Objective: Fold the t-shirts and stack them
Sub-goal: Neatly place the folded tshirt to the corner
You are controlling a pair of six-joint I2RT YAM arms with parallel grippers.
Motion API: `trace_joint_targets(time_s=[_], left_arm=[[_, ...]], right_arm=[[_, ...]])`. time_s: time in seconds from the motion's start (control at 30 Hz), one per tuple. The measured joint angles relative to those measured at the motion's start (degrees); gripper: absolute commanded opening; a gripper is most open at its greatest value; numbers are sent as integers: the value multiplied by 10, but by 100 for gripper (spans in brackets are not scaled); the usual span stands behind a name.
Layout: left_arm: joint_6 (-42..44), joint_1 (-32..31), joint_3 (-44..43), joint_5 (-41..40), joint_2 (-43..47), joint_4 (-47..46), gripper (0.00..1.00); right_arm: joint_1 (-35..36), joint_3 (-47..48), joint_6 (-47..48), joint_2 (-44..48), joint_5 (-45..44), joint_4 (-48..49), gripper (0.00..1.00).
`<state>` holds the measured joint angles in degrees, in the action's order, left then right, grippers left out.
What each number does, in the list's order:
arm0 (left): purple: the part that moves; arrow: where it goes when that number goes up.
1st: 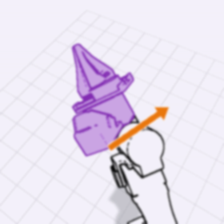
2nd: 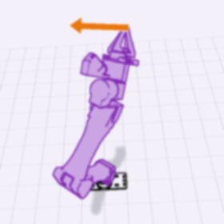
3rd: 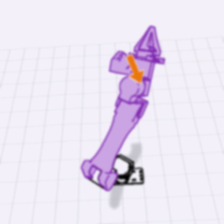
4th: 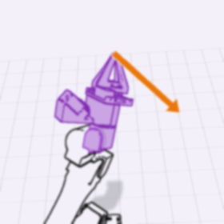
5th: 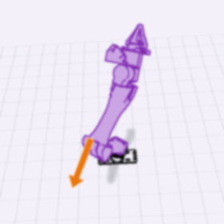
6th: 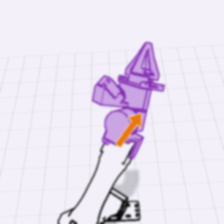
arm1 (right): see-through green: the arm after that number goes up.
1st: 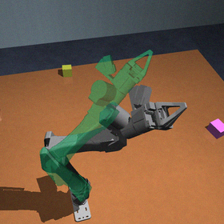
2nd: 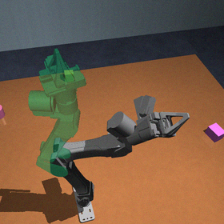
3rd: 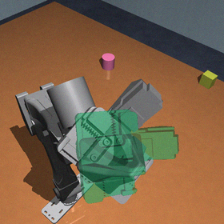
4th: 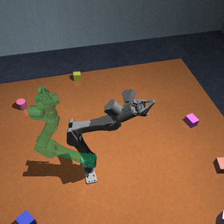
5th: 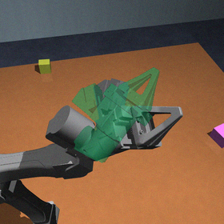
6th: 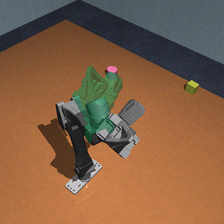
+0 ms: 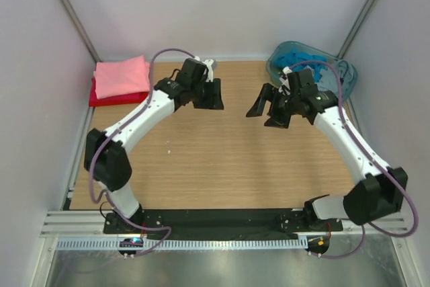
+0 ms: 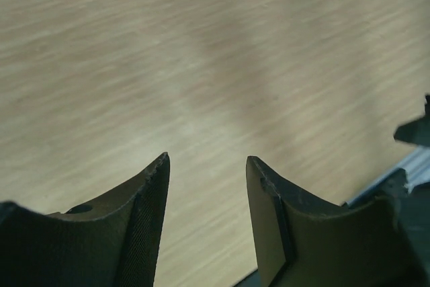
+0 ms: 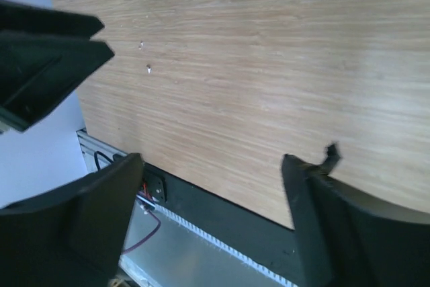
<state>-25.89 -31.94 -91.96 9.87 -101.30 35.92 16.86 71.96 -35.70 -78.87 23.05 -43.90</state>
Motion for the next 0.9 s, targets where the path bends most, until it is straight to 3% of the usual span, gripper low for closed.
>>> trace_joint_targets(time_s=[0.17, 0.23, 0.27, 0.53, 0.9], left_arm=[[-56, -30, 87, -12, 160, -10, 56], [-76, -32, 109, -20, 225, -17, 77], [-86, -33, 120, -23, 258, -23, 100], [-156, -43, 192, -18, 435, -42, 100], [-172, -43, 216, -19, 468, -39, 100]], right_arm=[[0, 6, 10, 112, -47, -74, 100], [0, 19, 12, 147, -64, -100, 100], [0, 28, 13, 165, -72, -113, 100], [1, 53, 3, 250, -107, -141, 100], [1, 75, -10, 252, -129, -148, 100]])
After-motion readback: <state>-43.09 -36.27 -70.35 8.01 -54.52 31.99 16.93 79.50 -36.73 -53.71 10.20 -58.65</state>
